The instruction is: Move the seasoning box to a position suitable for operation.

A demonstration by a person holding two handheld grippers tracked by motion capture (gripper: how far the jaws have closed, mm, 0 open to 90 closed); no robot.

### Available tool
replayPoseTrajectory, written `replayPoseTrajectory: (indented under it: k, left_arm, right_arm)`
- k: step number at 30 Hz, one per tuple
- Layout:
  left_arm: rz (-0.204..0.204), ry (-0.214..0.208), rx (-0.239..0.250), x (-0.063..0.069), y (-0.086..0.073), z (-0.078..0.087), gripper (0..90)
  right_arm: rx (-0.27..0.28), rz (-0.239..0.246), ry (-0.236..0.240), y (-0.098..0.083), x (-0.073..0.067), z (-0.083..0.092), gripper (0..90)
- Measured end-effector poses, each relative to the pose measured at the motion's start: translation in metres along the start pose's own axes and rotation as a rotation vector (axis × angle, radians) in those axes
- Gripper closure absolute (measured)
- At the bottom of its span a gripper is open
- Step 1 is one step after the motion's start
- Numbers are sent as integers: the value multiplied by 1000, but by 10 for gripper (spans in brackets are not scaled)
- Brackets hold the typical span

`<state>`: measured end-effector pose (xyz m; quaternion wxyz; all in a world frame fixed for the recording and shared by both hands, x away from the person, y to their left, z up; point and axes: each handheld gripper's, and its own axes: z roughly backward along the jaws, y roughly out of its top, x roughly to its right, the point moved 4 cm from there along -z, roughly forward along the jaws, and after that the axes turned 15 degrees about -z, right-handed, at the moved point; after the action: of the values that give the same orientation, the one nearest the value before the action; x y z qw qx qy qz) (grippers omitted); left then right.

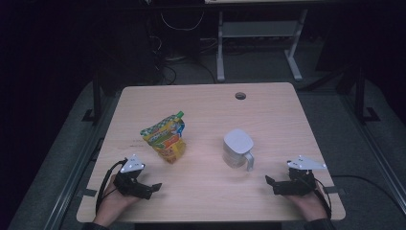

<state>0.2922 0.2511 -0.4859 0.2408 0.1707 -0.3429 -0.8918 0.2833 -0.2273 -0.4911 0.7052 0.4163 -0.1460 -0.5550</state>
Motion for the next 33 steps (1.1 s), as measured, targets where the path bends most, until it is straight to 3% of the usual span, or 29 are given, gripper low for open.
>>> replayPoseTrajectory:
  k: [7,9,20,25,33]
  left_arm:
    - [33,-29,10,1,1,-2,0]
    - [19,-30,7,2,2,-3,0]
    - [33,-22,27,3,3,-1,0]
    - [20,-23,35,1,2,1,0]
    - [1,-40,41,6,5,0,0]
  right_arm:
    - [-14,-5,7,-1,2,-1,0]
    - [-17,-24,26,0,2,0,0]
    - [-24,-19,90,5,0,2,123]
    - [-20,-10,111,13,-2,0,171]
    - [-13,13,166,22,-16,-3,296]
